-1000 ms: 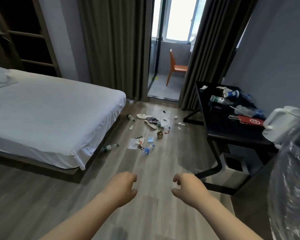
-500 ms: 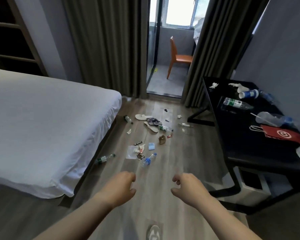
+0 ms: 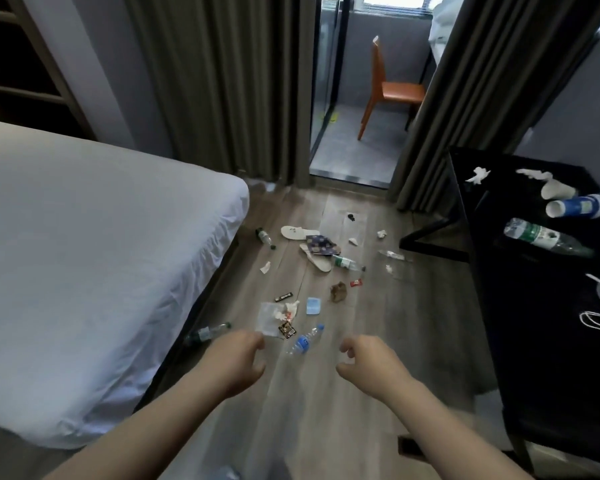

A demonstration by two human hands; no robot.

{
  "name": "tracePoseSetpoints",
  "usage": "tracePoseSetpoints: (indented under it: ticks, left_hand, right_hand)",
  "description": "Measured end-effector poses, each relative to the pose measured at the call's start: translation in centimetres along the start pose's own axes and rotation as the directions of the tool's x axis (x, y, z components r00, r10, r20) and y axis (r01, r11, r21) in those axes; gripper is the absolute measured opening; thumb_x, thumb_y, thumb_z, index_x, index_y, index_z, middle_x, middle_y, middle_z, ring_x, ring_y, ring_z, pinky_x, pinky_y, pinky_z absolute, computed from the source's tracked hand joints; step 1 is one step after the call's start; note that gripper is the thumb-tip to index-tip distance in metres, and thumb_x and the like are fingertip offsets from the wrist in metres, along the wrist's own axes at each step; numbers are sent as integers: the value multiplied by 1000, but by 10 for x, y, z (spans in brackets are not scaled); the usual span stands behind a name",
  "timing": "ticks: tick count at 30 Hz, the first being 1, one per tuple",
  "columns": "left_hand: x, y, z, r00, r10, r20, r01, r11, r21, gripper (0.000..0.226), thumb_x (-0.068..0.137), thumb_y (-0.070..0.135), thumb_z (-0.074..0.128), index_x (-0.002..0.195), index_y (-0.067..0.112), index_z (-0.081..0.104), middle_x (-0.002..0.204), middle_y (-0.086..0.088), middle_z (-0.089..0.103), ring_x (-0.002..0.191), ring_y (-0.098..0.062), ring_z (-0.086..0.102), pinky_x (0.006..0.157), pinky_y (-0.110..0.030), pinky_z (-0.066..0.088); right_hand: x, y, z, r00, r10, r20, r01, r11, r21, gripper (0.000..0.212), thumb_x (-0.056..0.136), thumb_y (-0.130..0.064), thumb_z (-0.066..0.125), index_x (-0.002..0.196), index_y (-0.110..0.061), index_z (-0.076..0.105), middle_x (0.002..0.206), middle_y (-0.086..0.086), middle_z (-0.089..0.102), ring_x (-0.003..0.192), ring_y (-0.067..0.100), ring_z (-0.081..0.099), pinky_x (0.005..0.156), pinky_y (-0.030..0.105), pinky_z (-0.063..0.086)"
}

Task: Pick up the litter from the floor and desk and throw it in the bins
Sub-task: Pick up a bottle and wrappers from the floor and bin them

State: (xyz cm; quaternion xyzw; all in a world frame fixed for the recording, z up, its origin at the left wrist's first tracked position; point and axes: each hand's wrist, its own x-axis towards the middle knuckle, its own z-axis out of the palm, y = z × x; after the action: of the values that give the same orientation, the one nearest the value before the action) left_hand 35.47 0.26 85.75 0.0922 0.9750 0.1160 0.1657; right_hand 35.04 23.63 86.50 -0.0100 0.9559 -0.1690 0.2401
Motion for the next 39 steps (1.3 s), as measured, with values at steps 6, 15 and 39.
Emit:
tracePoseSetpoints:
  ticks: [6, 15, 39]
  left_hand:
    - [109, -32, -13, 996, 12, 87, -14, 1000, 23, 34, 89, 34, 54, 120, 20, 56, 120, 0, 60, 109, -17, 57, 90, -30, 47]
    - [309, -110, 3, 980, 70, 185, -71, 997, 0, 34, 89, 28, 55, 121, 17, 57, 124, -3, 60, 113, -19, 57, 91, -27, 47]
    - [614, -268, 492, 945, 132, 299, -172, 978, 114, 32, 89, 29, 53, 118, 15, 56, 120, -6, 59, 111, -24, 56, 91, -32, 45]
  right_hand:
    - [96, -9, -19, 999, 38, 8, -38, 999, -2, 37, 87, -28, 57, 123, -18, 60, 120, 1, 63, 109, 17, 58, 83, 25, 44]
    - [274, -23, -1, 981, 192, 9, -192, 973, 130, 39, 87, -25, 56, 124, -16, 59, 122, 4, 60, 113, 18, 55, 85, 24, 41]
    - [669, 191, 429, 931, 362, 48, -365, 929, 70, 49, 83, -51, 58, 117, -16, 56, 121, 8, 58, 106, 27, 59, 76, 31, 44]
